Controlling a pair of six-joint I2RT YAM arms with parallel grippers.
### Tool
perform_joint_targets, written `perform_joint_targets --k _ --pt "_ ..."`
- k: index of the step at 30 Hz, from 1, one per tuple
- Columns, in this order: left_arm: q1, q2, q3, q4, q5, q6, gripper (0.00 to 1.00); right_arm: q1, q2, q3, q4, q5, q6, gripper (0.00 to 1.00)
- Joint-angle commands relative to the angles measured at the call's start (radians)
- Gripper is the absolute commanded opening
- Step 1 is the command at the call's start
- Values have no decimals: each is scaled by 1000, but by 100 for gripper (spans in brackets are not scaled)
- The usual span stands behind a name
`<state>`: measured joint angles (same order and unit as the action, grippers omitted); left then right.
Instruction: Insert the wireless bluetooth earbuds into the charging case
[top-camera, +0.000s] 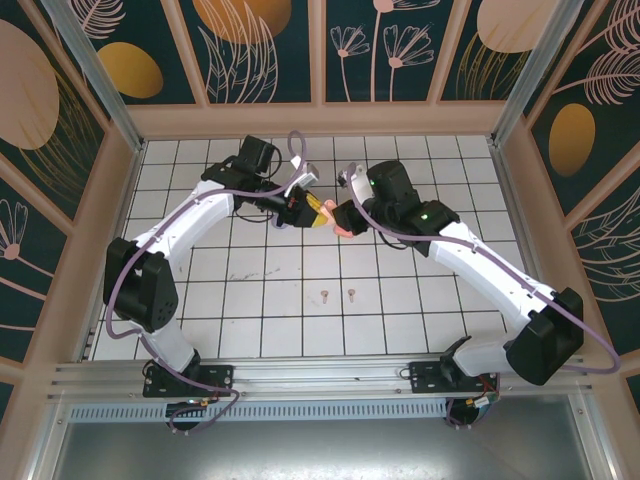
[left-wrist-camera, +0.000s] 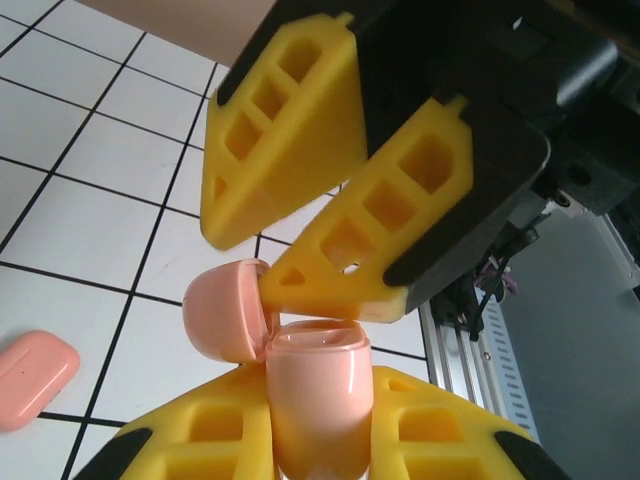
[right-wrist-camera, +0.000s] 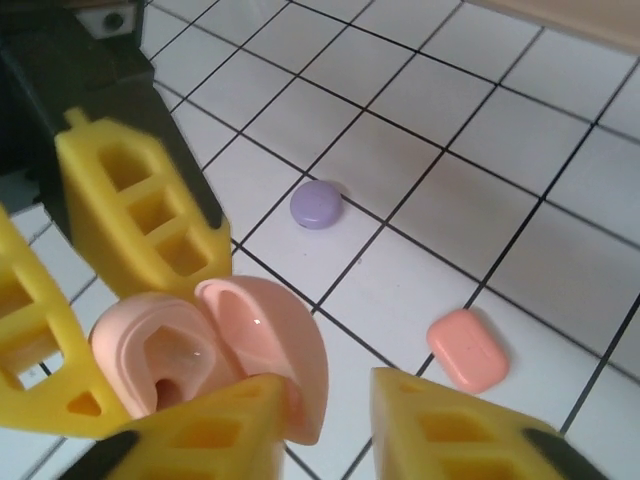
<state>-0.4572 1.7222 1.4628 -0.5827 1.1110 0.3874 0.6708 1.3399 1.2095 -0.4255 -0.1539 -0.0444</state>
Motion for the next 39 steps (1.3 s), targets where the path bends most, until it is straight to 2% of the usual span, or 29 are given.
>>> perform_joint_targets --k 1,3,5,9,14,17,22,32,39 --pt "-8 -68 -62 188 20 -111 5 3 -39 55 19 3 25 43" --pt "-6 -100 -116 316 2 -187 1 -1 -68 55 18 12 51 52" --pt "-5 -135 -165 426 -38 -253 0 -5 -99 51 4 20 87 56" --pt "3 -233 -291 675 -196 -378 0 -6 -149 -5 -55 22 184 57" --pt "6 -368 -475 1003 -406 -470 0 3 -160 -147 -69 32 334 58" --pt "6 -445 -612 1225 -537 -503 0 35 -134 -222 -43 57 438 57" --pt "6 -525 -777 1505 -727 -521 0 125 -35 -269 -19 148 598 57" --pt "6 -567 -845 1578 -955 -547 0 268 210 -181 -126 320 879 52" --pt "5 -582 -893 1633 -1016 -556 0 319 343 -127 -137 336 962 45"
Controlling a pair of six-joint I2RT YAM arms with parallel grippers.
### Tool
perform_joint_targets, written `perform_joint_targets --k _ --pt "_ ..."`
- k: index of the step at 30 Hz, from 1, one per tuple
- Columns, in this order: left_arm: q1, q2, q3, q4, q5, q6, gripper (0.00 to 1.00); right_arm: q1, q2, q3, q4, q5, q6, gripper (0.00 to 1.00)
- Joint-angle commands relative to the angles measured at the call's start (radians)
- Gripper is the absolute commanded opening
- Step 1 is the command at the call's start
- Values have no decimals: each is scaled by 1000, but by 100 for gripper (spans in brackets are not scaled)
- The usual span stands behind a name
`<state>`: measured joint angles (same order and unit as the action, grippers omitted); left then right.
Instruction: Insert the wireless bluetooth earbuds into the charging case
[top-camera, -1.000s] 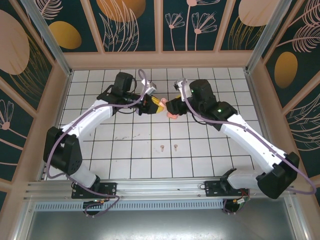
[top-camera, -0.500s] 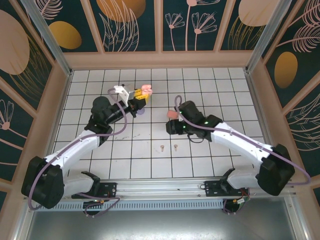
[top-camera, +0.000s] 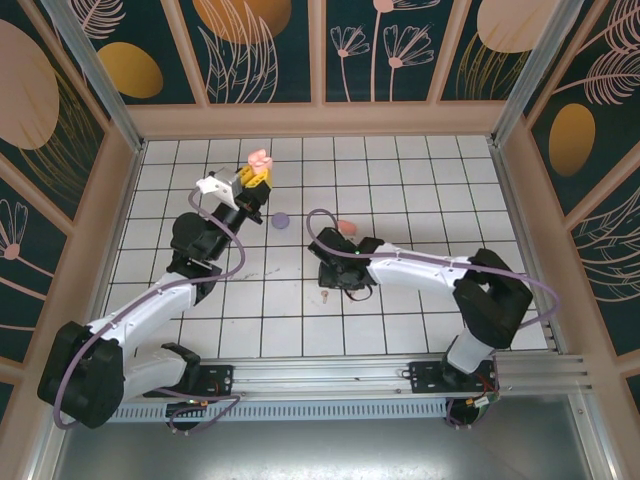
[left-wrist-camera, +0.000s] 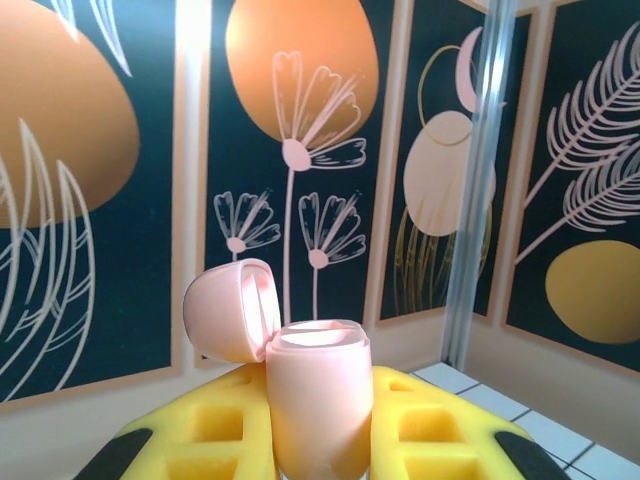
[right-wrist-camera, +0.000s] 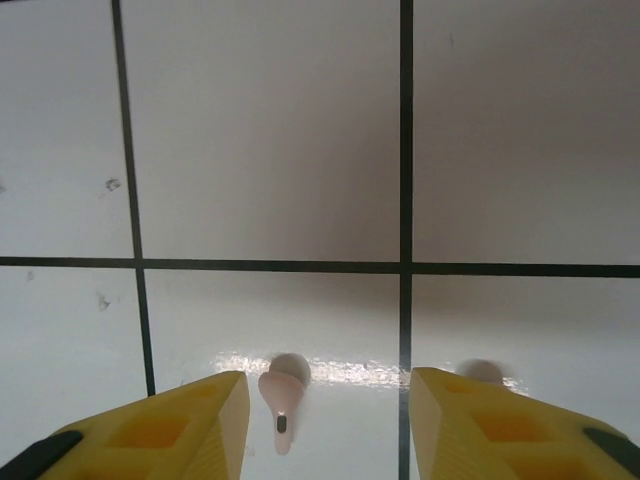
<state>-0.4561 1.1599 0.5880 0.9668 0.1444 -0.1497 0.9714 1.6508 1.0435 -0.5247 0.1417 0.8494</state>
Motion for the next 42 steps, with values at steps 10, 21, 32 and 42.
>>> perform_joint_targets --k 10,21,32,42 --pt "5 -18 -38 97 -46 -17 0 70 160 113 -51 26 77 41" --pt "5 -31 -49 98 -46 -10 0 76 199 109 -27 1 73 34" --pt "5 -37 -52 102 -49 -13 0 88 225 104 -10 -15 69 24" --pt "4 -39 -54 107 -46 -23 0 104 216 93 -5 -12 76 30"
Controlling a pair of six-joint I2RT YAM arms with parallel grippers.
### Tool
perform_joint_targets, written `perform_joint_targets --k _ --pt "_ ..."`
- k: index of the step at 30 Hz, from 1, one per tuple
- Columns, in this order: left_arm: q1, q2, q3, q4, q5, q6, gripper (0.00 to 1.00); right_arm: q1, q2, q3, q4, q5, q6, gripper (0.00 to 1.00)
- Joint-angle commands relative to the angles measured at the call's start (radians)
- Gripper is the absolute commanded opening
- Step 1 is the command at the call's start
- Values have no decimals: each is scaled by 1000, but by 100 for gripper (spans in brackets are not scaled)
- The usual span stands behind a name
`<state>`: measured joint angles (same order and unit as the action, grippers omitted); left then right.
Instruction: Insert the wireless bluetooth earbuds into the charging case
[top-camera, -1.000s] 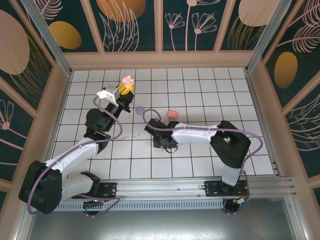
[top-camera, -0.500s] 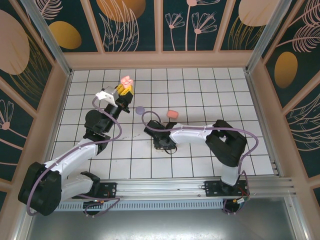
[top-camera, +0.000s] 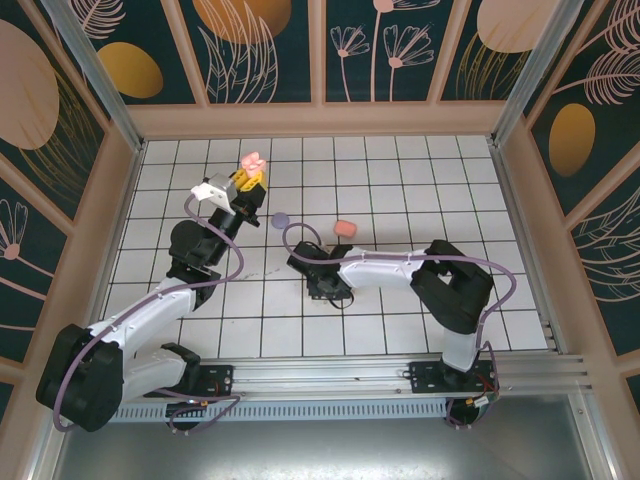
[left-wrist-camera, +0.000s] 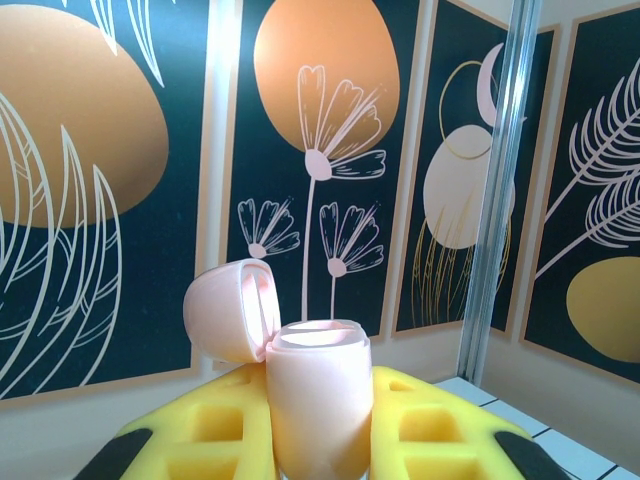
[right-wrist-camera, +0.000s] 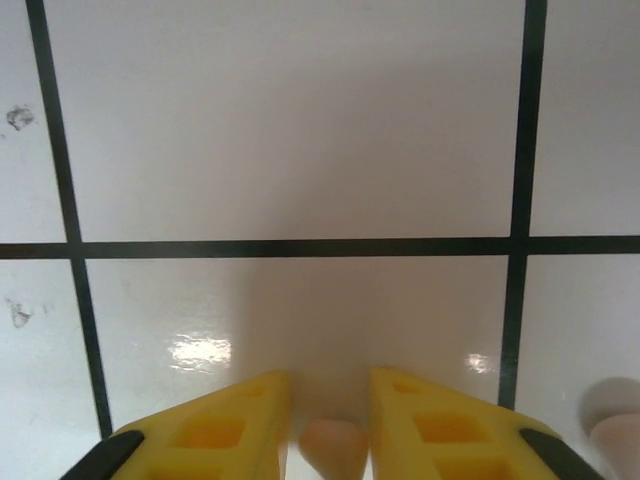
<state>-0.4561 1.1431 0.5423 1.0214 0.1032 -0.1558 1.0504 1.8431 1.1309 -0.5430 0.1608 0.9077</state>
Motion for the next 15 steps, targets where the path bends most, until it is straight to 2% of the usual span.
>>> perform_joint_targets --k 1,15 --pt "5 -21 -8 53 -5 -18 0 27 23 9 9 -28 17 31" --pt "5 -24 -7 52 3 -19 0 51 27 5 -13 -8 31 30"
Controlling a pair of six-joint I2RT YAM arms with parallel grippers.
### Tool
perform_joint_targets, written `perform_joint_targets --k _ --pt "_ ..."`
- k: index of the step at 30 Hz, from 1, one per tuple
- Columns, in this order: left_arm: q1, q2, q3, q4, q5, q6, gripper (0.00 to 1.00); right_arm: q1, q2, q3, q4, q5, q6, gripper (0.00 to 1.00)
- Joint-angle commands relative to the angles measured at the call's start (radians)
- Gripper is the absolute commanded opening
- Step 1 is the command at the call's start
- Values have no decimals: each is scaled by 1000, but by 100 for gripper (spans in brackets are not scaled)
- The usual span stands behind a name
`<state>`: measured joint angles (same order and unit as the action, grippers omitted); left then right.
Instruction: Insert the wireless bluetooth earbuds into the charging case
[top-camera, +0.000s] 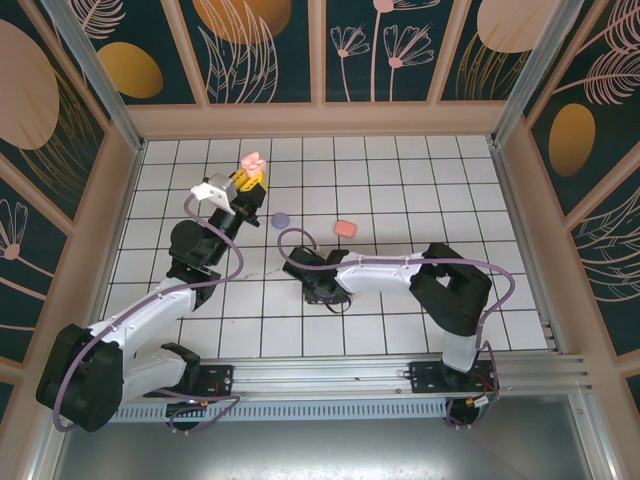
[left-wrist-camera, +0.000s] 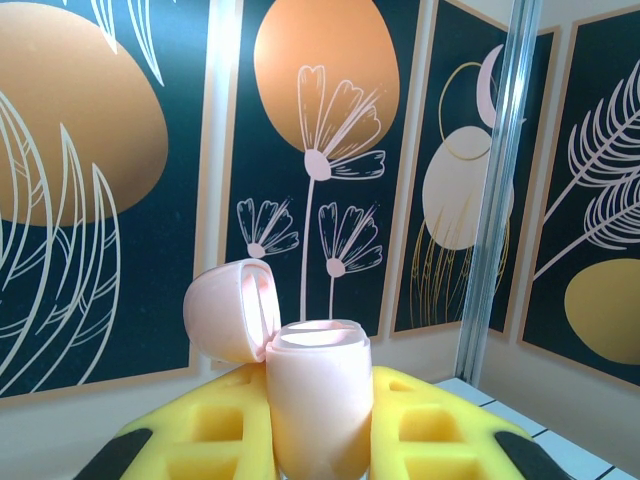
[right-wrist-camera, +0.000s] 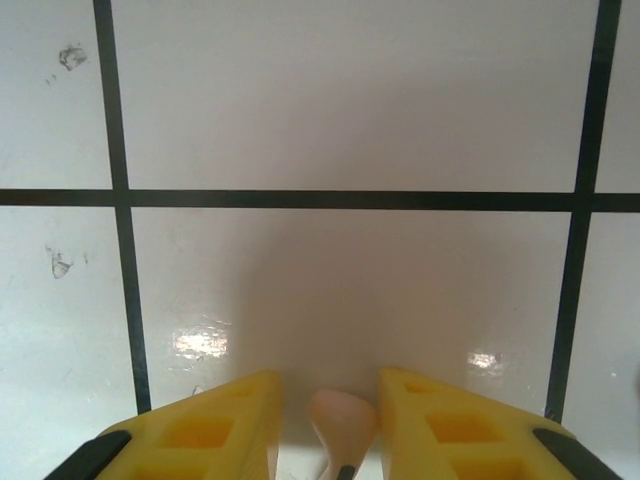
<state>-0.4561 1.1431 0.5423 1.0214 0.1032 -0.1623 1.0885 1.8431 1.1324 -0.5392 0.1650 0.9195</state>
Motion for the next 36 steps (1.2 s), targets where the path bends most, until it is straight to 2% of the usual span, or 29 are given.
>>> perform_joint_targets --k 1,8,12,18,28,36 --pt "5 -23 -7 52 3 -13 0 13 29 1 -14 -12 19 29" --pt "5 -25 -13 53 4 -25 0 13 30 -14 8 -15 19 16" --pt "5 -27 -16 54 11 -34 0 12 11 -23 19 -4 15 15" --pt "5 -37 -22 42 40 -27 0 -1 -89 -17 5 89 -31 15" --pt "4 -74 -73 21 216 38 0 -80 -379 59 4 249 -256 15" --pt "4 -48 -142 93 416 99 0 -163 -532 197 86 232 -507 15"
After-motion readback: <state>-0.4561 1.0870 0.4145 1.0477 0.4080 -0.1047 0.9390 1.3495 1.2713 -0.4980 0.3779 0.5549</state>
